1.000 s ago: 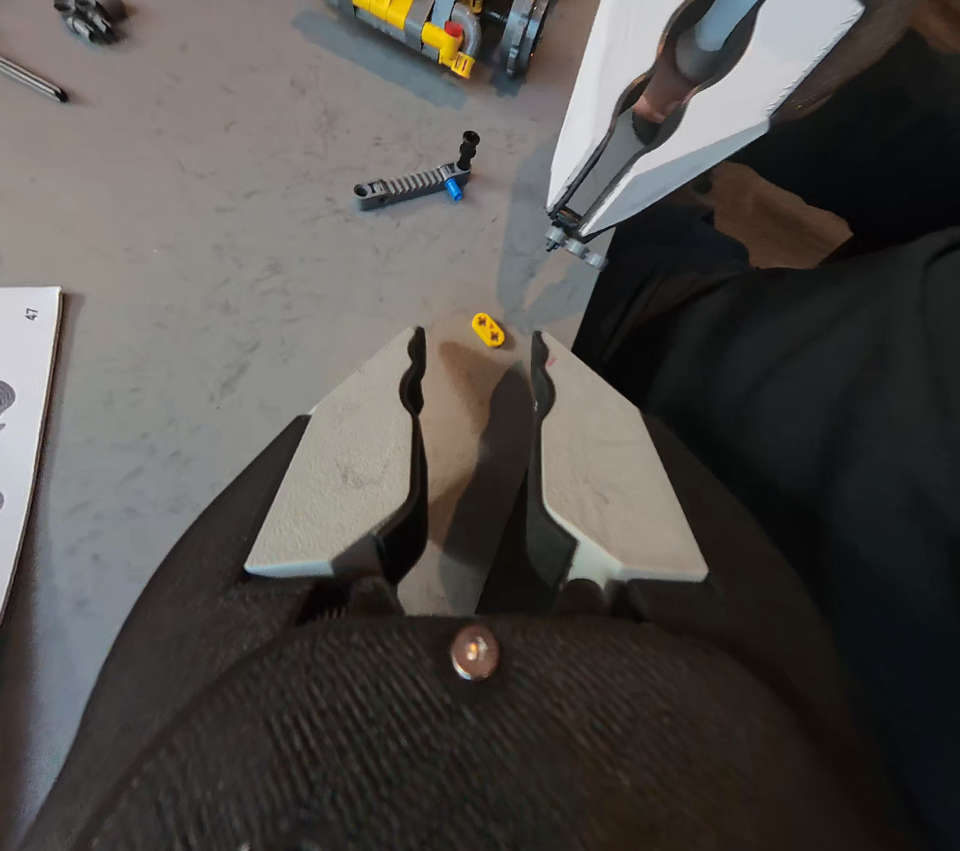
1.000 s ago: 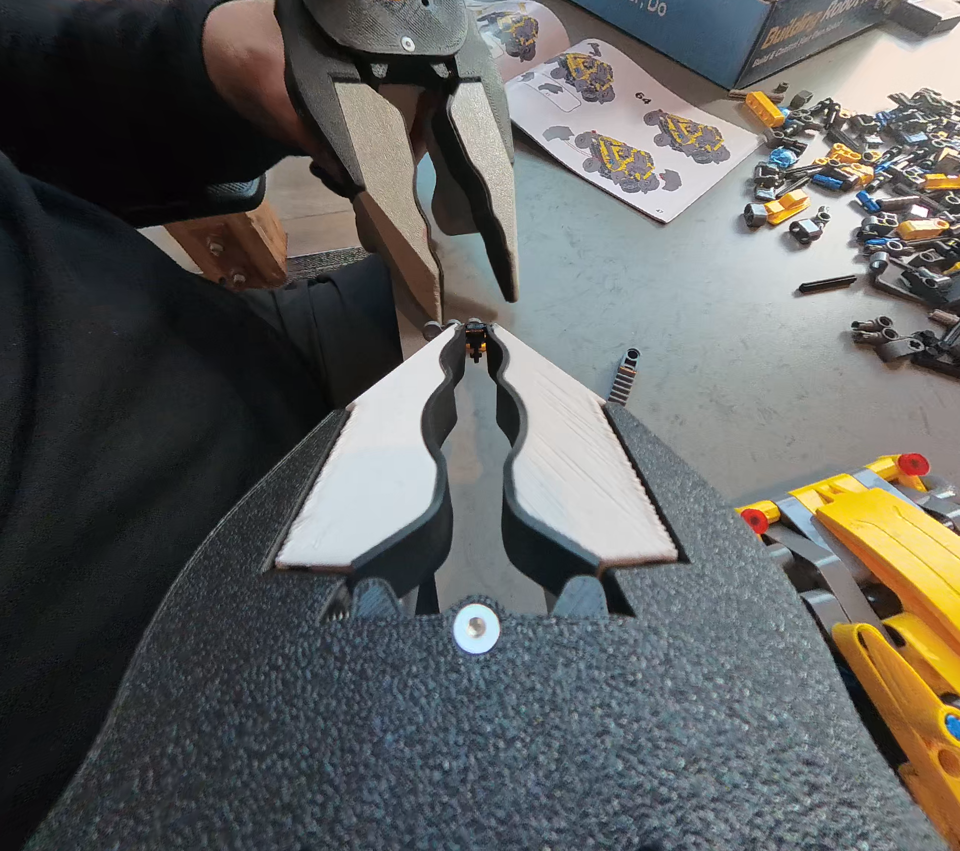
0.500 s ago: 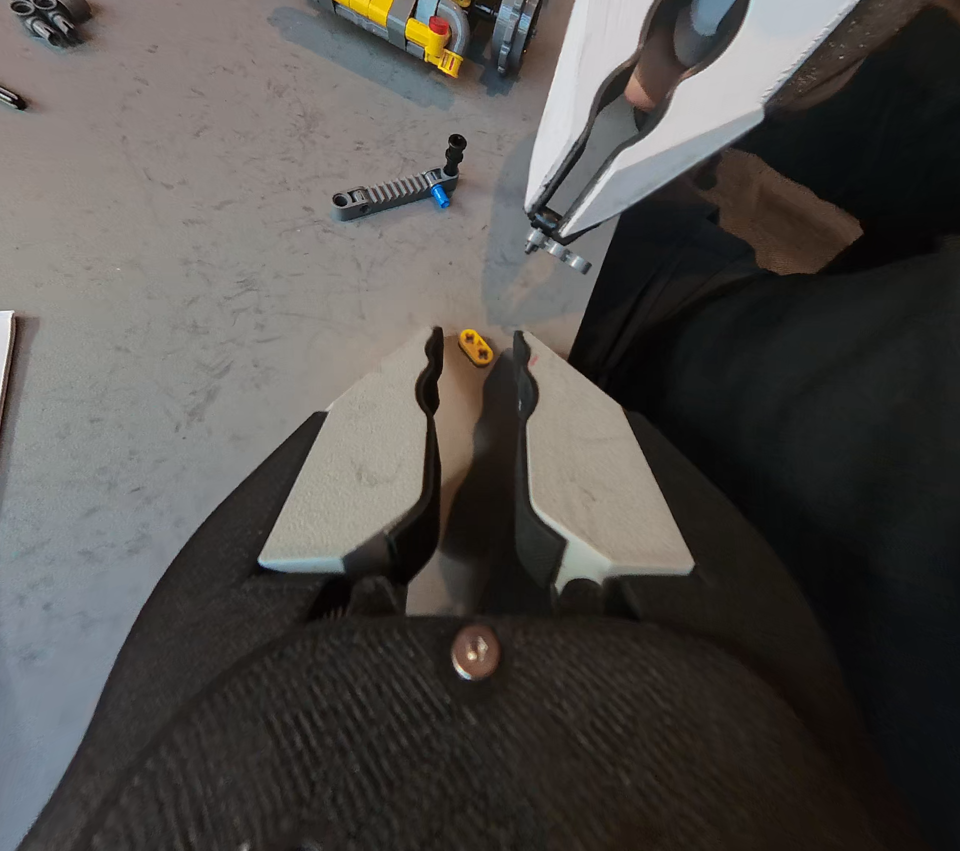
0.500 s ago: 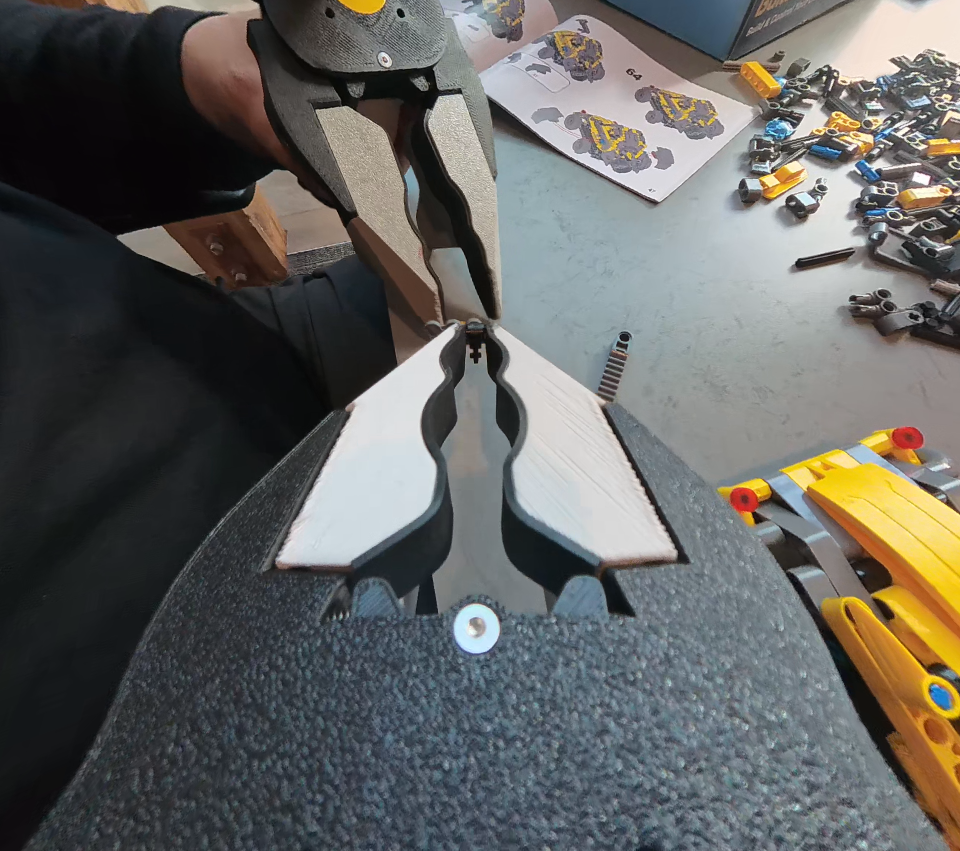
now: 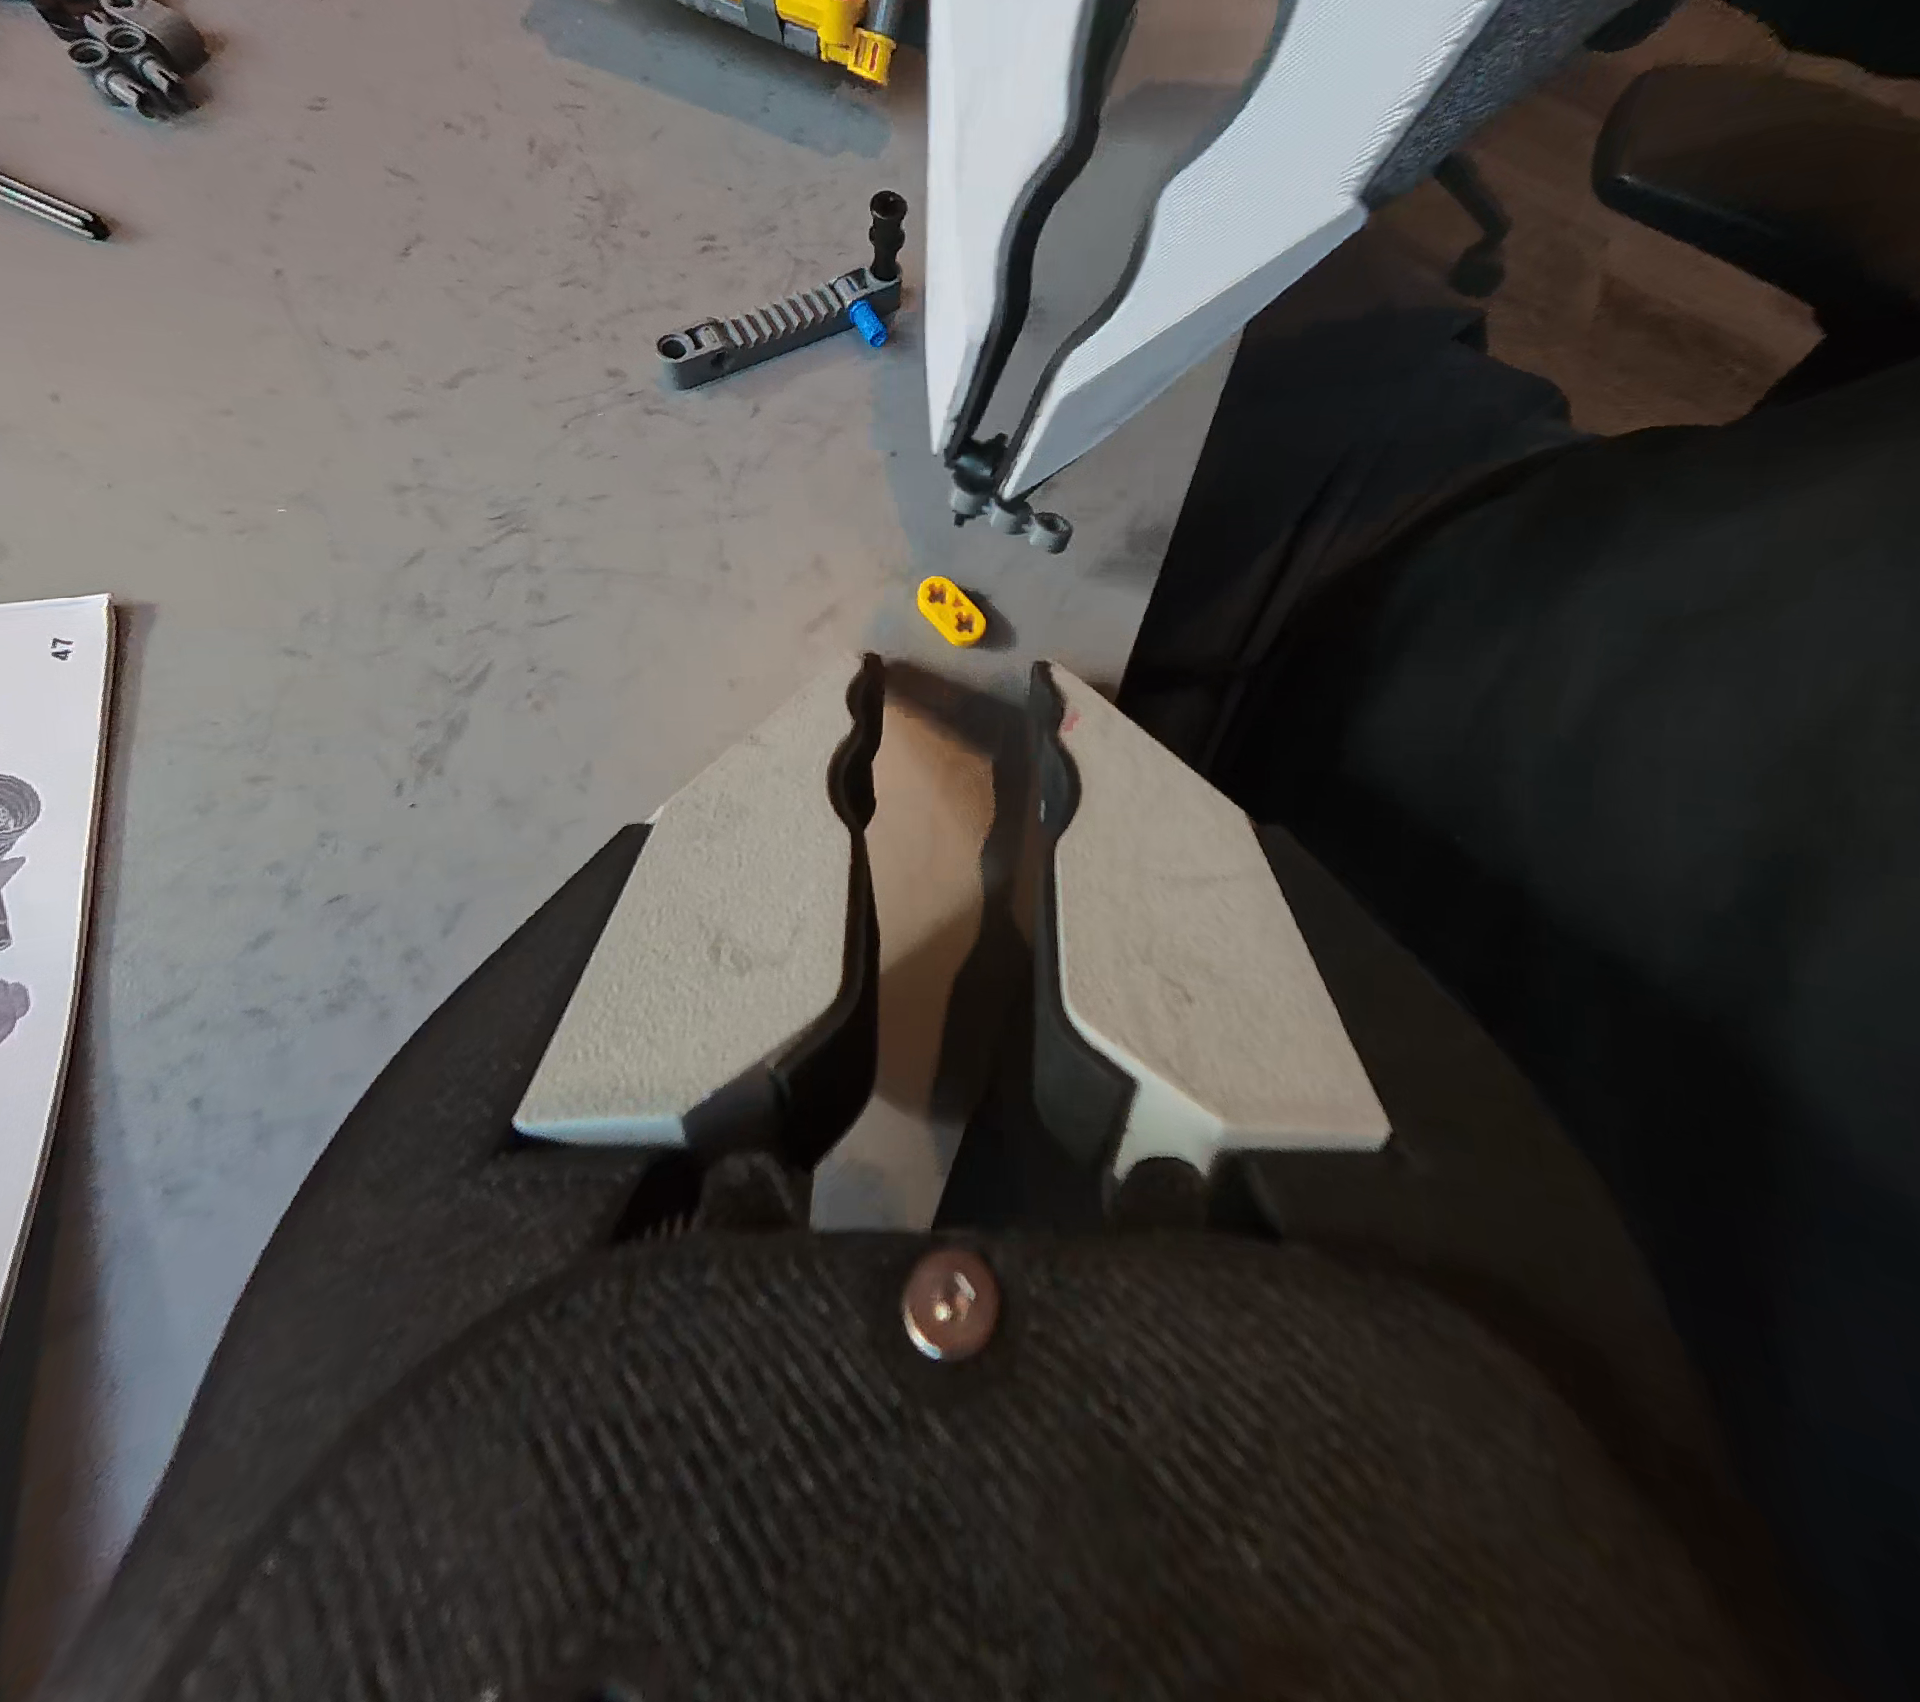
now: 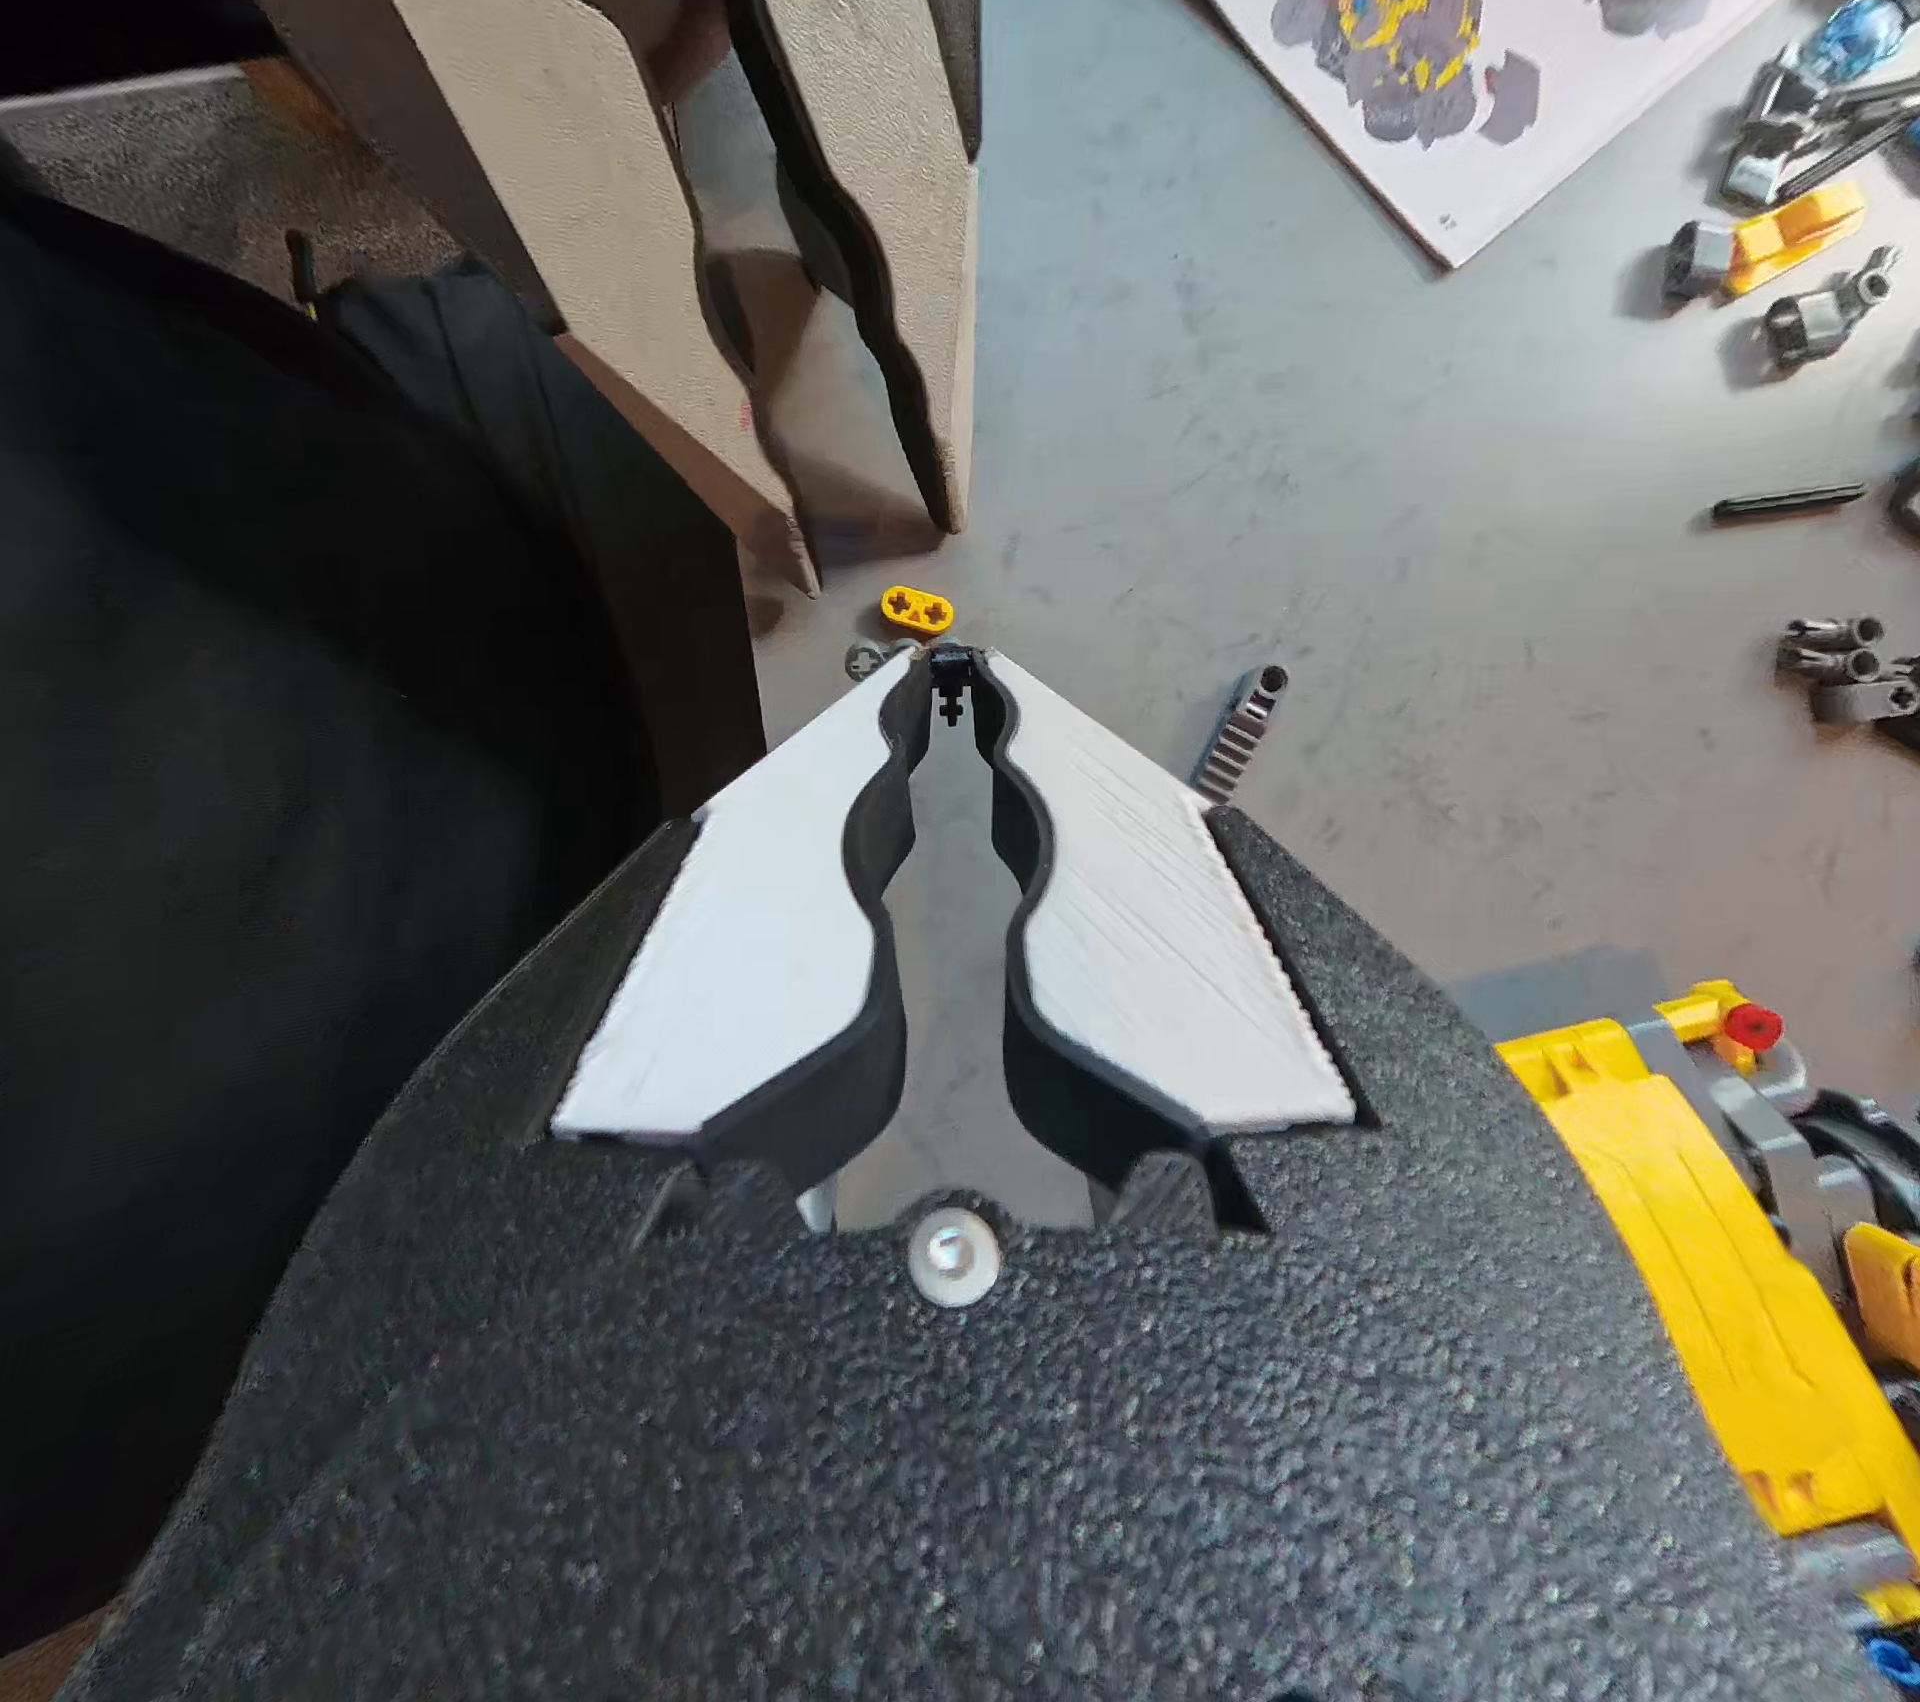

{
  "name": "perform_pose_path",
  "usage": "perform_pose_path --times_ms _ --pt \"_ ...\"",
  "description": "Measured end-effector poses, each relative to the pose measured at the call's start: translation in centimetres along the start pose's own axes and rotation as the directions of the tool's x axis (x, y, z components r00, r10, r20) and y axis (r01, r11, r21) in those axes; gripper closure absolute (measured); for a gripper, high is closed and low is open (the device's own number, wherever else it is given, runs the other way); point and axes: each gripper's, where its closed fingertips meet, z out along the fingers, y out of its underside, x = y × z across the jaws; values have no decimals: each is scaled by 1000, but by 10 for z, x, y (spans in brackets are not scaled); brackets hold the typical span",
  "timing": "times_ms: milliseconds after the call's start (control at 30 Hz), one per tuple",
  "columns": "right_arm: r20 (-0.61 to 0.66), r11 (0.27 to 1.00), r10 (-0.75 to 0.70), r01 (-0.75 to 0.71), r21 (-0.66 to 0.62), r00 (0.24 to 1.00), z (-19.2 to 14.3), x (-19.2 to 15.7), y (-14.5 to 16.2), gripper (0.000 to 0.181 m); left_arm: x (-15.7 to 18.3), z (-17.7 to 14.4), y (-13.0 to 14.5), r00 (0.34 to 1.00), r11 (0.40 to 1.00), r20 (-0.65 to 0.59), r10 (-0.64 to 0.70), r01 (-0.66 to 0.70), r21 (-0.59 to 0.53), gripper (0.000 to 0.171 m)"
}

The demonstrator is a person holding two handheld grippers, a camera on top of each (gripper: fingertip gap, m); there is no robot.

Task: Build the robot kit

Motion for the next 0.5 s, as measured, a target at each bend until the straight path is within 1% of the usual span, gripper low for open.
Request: perform_pose_path --times_ms 100,267,500 --pt "8 999 12 -11 -38 1000 4 -1 -1 174 3 -1 -1 1000 1000 -21 -13 13 25 145" --pt "17 998 32 -31 -48 999 6 -4 -3 174 2 -1 -4 1000 999 -1 -7 7 50 146" --pt "4 997 73 -73 -38 997 7 -2 -4 174 3 0 -4 1000 998 18 13 -14 54 145"
